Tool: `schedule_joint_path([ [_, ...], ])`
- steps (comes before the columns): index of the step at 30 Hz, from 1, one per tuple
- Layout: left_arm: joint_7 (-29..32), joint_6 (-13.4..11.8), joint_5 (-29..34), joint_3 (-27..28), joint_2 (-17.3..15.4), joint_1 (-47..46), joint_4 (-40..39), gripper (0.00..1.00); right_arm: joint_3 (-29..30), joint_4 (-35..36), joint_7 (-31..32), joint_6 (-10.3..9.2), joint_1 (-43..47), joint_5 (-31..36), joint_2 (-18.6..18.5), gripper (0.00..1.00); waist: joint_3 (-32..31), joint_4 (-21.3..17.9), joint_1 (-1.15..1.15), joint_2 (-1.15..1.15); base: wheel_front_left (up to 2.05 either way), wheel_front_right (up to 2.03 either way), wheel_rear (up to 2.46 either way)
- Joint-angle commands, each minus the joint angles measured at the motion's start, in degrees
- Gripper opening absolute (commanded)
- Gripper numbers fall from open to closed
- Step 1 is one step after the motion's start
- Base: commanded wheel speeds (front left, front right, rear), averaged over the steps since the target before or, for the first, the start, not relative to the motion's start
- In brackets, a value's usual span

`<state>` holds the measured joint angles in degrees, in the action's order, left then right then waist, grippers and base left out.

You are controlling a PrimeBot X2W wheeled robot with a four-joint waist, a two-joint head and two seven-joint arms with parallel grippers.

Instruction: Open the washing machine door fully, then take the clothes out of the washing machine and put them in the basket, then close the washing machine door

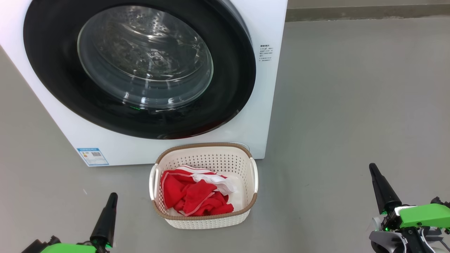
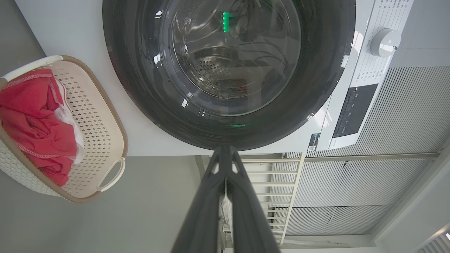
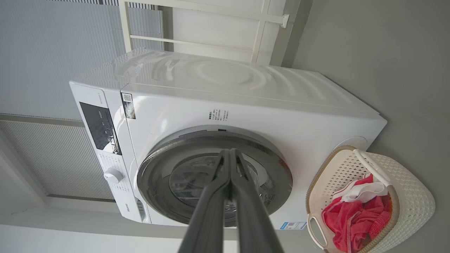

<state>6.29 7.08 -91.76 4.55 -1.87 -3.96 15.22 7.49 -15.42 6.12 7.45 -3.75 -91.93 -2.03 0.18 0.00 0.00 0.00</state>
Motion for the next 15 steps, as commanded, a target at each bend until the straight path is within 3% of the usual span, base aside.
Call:
schedule_joint_path([
  [1,0.2,0.41,-0.4,1.97,-1.0,-2.23,-1.16,0.0,-0.99,1.4,0.34,0.03,-2.43,-0.26,-0.85,0.0,0.0,0.0,0.0,0.0,0.0,0.0,0.0],
  [15,0.2,0.41,-0.4,1.96,-1.0,-2.23,-1.17,0.0,-0.99,1.4,0.34,0.03,-2.43,-0.26,-0.85,0.0,0.0,0.0,0.0,0.0,0.0,0.0,0.0],
])
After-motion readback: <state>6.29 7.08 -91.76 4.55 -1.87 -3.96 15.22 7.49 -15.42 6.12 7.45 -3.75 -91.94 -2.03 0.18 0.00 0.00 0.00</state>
